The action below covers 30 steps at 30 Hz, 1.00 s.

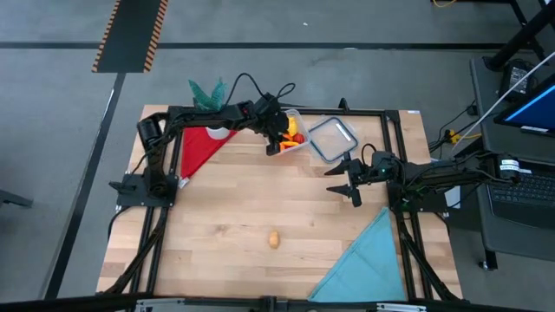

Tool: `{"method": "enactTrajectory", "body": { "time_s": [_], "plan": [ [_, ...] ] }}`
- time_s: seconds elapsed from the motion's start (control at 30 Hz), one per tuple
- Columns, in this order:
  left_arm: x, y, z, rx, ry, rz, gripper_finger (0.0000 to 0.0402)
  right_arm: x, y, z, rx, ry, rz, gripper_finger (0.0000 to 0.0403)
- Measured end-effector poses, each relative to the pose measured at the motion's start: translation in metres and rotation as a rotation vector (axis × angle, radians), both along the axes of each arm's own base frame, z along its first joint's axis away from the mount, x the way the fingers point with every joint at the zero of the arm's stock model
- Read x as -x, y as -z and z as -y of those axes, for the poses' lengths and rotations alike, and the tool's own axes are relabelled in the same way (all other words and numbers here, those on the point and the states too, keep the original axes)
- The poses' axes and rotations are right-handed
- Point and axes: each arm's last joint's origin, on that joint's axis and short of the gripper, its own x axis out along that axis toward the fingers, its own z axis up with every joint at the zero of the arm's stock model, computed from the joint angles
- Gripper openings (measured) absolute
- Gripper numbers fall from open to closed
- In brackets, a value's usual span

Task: Pick and placing Produce into tupperware
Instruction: Put the brown potato into the transparent container

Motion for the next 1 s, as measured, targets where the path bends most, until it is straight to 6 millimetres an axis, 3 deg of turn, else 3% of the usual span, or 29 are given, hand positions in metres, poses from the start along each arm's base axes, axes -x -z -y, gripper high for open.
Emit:
{"method": "enactTrajectory", "body": {
  "time_s": [0.27, 0.6, 0.83, 1.0],
  "plan": [
    [0.014, -0.021, 0.026, 0.129, 0.134, -0.008, 0.0107, 0.000, 0.000, 0.000, -0.045, 0.009, -0.002, 0.0274],
    [0.054, -0.034, 0.089, 0.085, 0.166, 0.173, 0.0088, -0.001, -0.001, -0.009, 0.011, -0.057, 0.003, 0.0274],
    [0.098, -0.030, 0.126, 0.065, 0.153, 0.348, 0.0076, -0.010, -0.014, -0.028, 0.052, -0.146, 0.025, 0.0274],
    [0.127, -0.014, 0.150, 0.085, 0.204, 0.446, 0.0067, -0.024, -0.029, -0.037, 0.074, -0.125, -0.032, 0.0274]
  ]
}}
